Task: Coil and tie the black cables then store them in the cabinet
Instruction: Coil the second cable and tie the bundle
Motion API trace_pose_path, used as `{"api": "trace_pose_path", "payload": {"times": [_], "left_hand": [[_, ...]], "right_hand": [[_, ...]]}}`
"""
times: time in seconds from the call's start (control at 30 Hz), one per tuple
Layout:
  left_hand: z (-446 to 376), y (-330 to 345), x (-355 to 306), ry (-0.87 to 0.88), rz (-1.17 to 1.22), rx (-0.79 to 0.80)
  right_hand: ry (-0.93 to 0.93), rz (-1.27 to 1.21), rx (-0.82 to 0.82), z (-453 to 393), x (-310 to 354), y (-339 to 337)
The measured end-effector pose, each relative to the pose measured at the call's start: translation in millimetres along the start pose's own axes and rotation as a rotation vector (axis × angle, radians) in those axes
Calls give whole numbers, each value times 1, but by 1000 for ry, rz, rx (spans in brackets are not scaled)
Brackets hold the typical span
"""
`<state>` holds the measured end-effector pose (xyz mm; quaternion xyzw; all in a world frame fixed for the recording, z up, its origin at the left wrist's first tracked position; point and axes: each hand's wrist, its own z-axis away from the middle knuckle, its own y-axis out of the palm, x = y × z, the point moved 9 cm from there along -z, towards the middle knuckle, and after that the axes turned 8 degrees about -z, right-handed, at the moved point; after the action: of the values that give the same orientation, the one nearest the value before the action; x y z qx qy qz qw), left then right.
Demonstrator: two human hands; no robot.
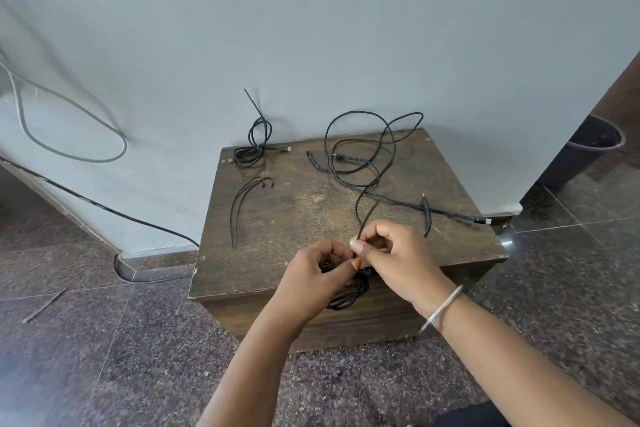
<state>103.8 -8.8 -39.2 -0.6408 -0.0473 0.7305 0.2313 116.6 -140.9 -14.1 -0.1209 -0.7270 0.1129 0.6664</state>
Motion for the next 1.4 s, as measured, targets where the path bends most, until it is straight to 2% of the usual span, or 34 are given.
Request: {"api": "trace_pose_path", "payload": {"times": [0.13,0.37,0.6,0.73,0.97,1.2,1.4], "left_hand": [[-1,3,5,-58,64,45],[-1,11,8,-118,208,131],[2,8,7,-99,120,182],[5,2,12,-108,122,147],[6,12,10,-85,147,190],[0,9,16,-109,165,77],[-3,-6,21,-138,299,-29]], "right_hand": [[-41,112,-21,2,0,5],[162,-31,-158,2,-25,6],[282,-88,-237,11,-41,14],[257,-48,-203,12,-34,18],[476,-367,-113,9,-51,14],[446,-399,-90,8,-45,15],[426,-555,-90,11,-39,22]]}}
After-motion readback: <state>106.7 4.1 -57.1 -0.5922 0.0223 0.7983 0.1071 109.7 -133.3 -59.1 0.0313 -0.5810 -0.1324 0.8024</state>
